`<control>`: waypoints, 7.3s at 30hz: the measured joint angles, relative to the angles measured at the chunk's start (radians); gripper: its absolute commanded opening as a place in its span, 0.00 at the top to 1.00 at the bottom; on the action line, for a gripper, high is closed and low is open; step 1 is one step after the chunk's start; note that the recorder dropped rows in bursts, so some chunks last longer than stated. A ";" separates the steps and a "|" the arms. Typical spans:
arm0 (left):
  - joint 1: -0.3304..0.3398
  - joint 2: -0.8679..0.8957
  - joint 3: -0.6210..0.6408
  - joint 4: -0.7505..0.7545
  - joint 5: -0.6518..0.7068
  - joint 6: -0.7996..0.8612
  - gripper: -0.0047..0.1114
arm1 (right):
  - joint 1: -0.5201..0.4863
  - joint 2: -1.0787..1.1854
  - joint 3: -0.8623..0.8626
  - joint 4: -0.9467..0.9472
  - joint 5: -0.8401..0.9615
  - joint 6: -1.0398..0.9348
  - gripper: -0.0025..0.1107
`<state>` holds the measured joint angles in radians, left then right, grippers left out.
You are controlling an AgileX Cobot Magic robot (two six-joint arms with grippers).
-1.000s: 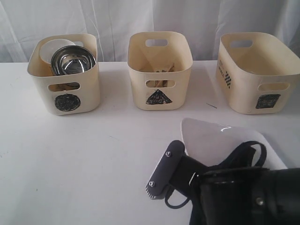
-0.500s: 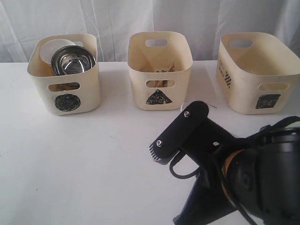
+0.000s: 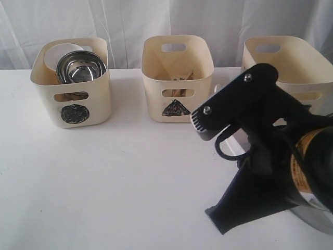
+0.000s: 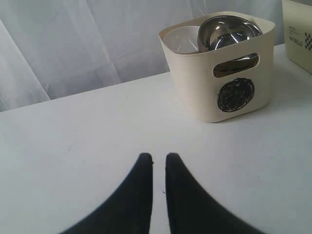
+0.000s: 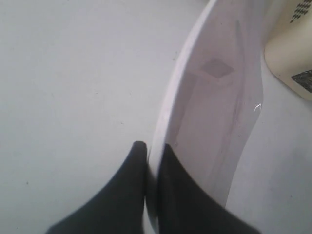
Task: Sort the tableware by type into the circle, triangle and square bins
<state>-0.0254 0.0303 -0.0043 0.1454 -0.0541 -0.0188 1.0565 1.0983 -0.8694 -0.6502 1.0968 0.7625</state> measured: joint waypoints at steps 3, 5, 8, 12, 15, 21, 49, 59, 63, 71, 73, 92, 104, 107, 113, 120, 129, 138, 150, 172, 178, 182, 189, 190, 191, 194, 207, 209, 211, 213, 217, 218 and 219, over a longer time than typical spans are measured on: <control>0.000 0.000 0.000 0.000 0.000 0.000 0.81 | 0.000 -0.024 -0.016 -0.004 0.012 -0.008 0.98; 0.000 0.000 0.000 0.000 0.000 0.000 0.81 | 0.000 -0.043 -0.033 -0.006 0.008 -0.016 0.98; 0.000 0.000 0.000 0.000 0.000 0.000 0.81 | 0.021 -0.049 -0.060 -0.015 -0.020 -0.065 0.98; 0.000 0.000 0.000 0.000 0.000 0.000 0.81 | 0.048 -0.049 -0.084 -0.034 -0.052 -0.106 0.98; 0.000 0.000 0.000 0.000 0.000 0.000 0.81 | 0.049 -0.049 -0.103 -0.057 -0.052 -0.147 0.98; 0.000 0.000 0.000 0.000 0.000 0.000 0.81 | 0.049 -0.049 -0.148 -0.133 -0.050 -0.190 0.98; 0.000 0.000 0.000 0.000 0.000 0.000 0.81 | -0.091 -0.049 -0.260 -0.369 -0.101 -0.319 0.98; 0.000 0.000 0.000 0.000 0.000 0.000 0.81 | -0.290 -0.018 -0.260 -0.361 -0.263 -0.356 0.98; 0.000 0.000 0.000 0.000 0.000 0.000 0.81 | -0.378 0.014 -0.260 -0.322 -0.341 -0.371 0.98; 0.000 0.000 0.000 0.000 0.000 0.000 0.81 | -0.559 0.097 -0.260 -0.280 -0.492 -0.382 0.98; 0.000 0.000 0.000 0.000 0.000 0.000 0.81 | -0.599 0.116 -0.260 -0.276 -0.513 -0.384 0.98; 0.000 0.000 0.000 0.000 0.000 0.000 0.81 | -0.859 0.372 -0.260 -0.253 -0.880 -0.384 0.98; 0.000 0.000 0.000 0.000 0.000 0.000 0.81 | -0.921 0.504 -0.318 -0.266 -0.956 -0.388 0.98; 0.000 0.000 0.000 0.000 0.000 0.000 0.81 | -0.922 0.517 -0.320 -0.268 -0.965 -0.388 0.98; 0.000 0.000 0.000 0.000 0.000 0.000 0.81 | -0.922 0.543 -0.322 -0.269 -0.969 -0.388 0.98; 0.000 0.000 0.000 0.000 0.000 0.000 0.81 | -0.925 0.563 -0.322 -0.269 -0.971 -0.388 0.91; 0.000 0.000 0.000 0.000 0.000 0.000 0.81 | -0.938 0.559 -0.335 -0.273 -0.983 -0.373 0.75; 0.000 0.000 0.000 0.000 0.000 0.000 0.81 | -0.939 0.443 -0.313 -0.275 -0.945 -0.258 0.81; 0.000 0.000 0.000 0.000 0.000 0.000 0.81 | -0.941 -0.106 0.160 -0.114 -1.048 -0.228 0.98; 0.000 0.000 0.000 0.000 0.000 0.000 0.81 | -0.945 -0.859 0.551 0.106 -0.755 -0.371 0.98; 0.000 0.000 0.000 0.000 0.000 0.000 0.81 | -0.945 -0.935 0.551 0.112 -0.749 -0.364 0.98; 0.000 0.000 0.000 0.000 0.000 0.000 0.81 | -0.945 -0.969 0.551 0.112 -0.728 -0.364 0.98; 0.000 0.000 0.000 0.000 0.000 0.000 0.81 | -0.945 -0.983 0.551 0.112 -0.706 -0.373 0.98; 0.000 0.000 0.000 0.000 0.000 0.000 0.81 | -0.945 -0.983 0.551 0.112 -0.706 -0.381 0.98; 0.000 0.000 0.000 0.000 0.000 0.000 0.81 | -0.945 -0.983 0.551 0.112 -0.706 -0.392 0.98; 0.000 0.000 0.000 0.000 0.000 0.000 0.81 | -0.945 -0.983 0.551 0.112 -0.706 -0.412 0.98; 0.000 0.000 0.000 0.000 0.000 0.000 0.81 | -0.945 -1.003 0.654 0.159 -0.772 -0.531 0.98; 0.000 0.000 0.000 0.000 0.000 0.000 0.81 | -0.945 -1.023 0.684 0.184 -0.784 -0.548 0.98; 0.000 0.000 0.000 0.000 0.000 0.000 0.81 | -0.945 -1.049 0.710 0.222 -0.791 -0.586 0.98; 0.000 0.000 0.000 0.000 0.000 0.000 0.81 | -0.945 -1.079 0.735 0.273 -0.793 -0.640 0.98; 0.000 0.000 0.000 0.000 0.000 0.000 0.81 | -0.945 -1.093 0.774 0.367 -0.795 -0.738 0.98; 0.000 0.000 0.000 0.000 0.000 0.000 0.81 | -0.945 -1.093 0.782 0.388 -0.795 -0.755 0.98; 0.000 0.000 0.000 0.000 0.000 0.000 0.81 | -0.945 -1.093 0.790 0.410 -0.795 -0.770 0.98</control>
<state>-0.0254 0.0303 -0.0043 0.1454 -0.0541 -0.0188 0.1118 0.0052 -0.0791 -0.2406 0.3021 -0.0073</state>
